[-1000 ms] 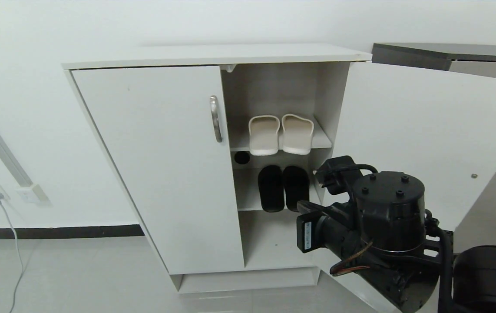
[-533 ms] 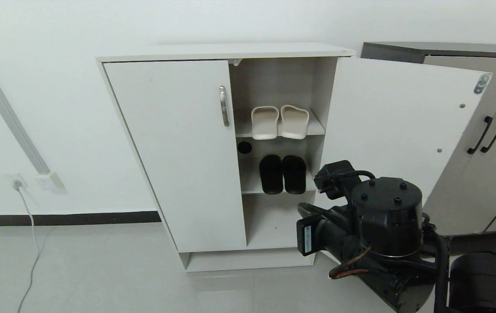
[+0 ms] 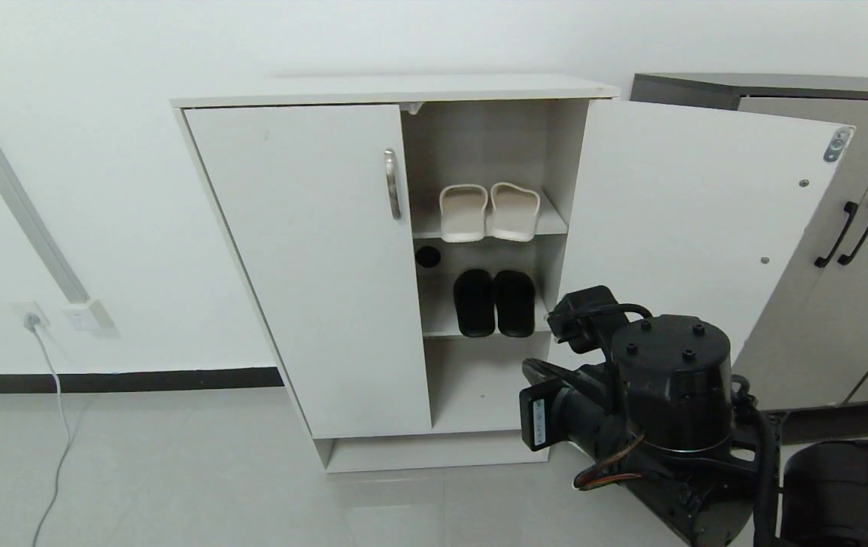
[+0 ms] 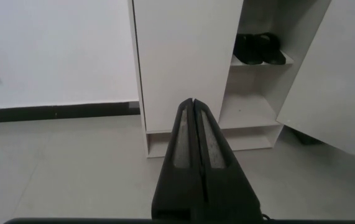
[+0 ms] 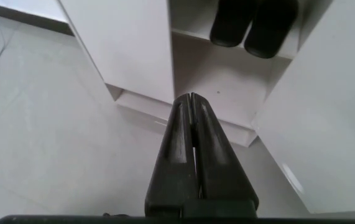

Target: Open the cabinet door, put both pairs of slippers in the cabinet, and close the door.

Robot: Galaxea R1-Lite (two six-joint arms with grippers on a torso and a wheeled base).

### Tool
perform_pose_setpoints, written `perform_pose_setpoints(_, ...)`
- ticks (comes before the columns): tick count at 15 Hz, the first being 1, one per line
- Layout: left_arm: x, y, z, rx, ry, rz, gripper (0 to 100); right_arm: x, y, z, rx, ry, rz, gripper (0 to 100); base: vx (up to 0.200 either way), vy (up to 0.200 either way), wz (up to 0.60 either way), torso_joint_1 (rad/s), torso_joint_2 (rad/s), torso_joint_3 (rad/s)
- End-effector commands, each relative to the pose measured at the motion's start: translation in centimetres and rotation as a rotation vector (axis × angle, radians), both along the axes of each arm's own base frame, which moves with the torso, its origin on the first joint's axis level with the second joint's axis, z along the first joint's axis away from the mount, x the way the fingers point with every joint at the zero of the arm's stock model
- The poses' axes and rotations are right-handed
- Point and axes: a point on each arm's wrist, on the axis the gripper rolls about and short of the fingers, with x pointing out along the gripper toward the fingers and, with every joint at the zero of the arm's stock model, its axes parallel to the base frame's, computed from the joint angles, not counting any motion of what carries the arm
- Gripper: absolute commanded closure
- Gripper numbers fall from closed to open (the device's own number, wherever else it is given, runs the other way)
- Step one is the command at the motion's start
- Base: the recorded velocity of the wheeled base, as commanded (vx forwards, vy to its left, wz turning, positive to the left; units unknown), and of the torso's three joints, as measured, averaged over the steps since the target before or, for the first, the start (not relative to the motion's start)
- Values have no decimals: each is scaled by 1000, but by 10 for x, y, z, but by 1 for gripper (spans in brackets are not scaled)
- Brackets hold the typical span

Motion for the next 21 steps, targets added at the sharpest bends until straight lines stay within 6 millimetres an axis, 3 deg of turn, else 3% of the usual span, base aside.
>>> perform_pose_setpoints(1, 0, 0, 0, -1, 0, 0, 100, 0, 1, -1, -3, 2, 2, 100, 0, 0, 0, 0, 0, 0)
perform_pose_setpoints(5, 0, 0, 0, -1, 0, 0, 100, 0, 0, -1, -11, 0, 1, 100, 0, 0, 0, 0, 0, 0)
perform_pose_setpoints(9, 0, 0, 0, -1, 1, 0, 100, 0, 1, -1, -13, -1, 1, 100, 0, 0, 0, 13, -185, -299)
perform_pose_setpoints(21, 0, 0, 0, 1, 1, 0, 100, 1, 0, -1, -12, -1, 0, 100, 0, 0, 0, 105, -485, -347)
